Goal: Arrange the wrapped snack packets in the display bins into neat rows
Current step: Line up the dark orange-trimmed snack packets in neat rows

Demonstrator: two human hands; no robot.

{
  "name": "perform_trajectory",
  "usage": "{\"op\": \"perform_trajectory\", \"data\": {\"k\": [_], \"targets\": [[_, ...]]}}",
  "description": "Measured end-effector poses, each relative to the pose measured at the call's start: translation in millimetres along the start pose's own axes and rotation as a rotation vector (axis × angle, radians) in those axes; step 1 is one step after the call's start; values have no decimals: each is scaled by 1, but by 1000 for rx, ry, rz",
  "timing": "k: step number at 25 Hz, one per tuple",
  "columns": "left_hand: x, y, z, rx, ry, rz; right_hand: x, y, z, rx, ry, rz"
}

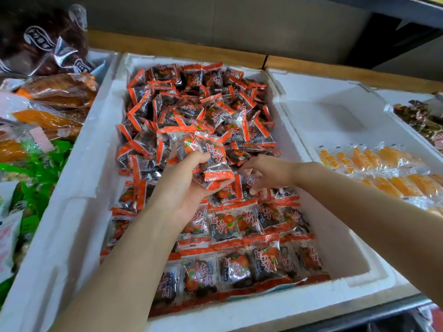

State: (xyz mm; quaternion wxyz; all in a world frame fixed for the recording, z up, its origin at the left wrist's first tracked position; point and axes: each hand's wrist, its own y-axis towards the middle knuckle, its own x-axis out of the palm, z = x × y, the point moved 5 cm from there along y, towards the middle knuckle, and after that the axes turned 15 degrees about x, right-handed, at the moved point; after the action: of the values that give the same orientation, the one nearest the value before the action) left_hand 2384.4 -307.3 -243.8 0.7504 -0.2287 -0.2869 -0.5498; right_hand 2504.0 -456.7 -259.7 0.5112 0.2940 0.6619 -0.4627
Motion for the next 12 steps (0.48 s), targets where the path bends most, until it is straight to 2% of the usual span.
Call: {"op": "perform_trajectory", "data": {"k": [3,5,9,12], "targets": [[0,0,0,-4,5,-2,-1,2,-3,12,-65,-72],[1,1,0,3,2,-4,-2,3,0,33,-28,-58],[1,0,-1,13,12,-28,-16,-4,11,190,307,196],[1,0,-2,6,11,-26,-4,0,21,353,624,223]]}}
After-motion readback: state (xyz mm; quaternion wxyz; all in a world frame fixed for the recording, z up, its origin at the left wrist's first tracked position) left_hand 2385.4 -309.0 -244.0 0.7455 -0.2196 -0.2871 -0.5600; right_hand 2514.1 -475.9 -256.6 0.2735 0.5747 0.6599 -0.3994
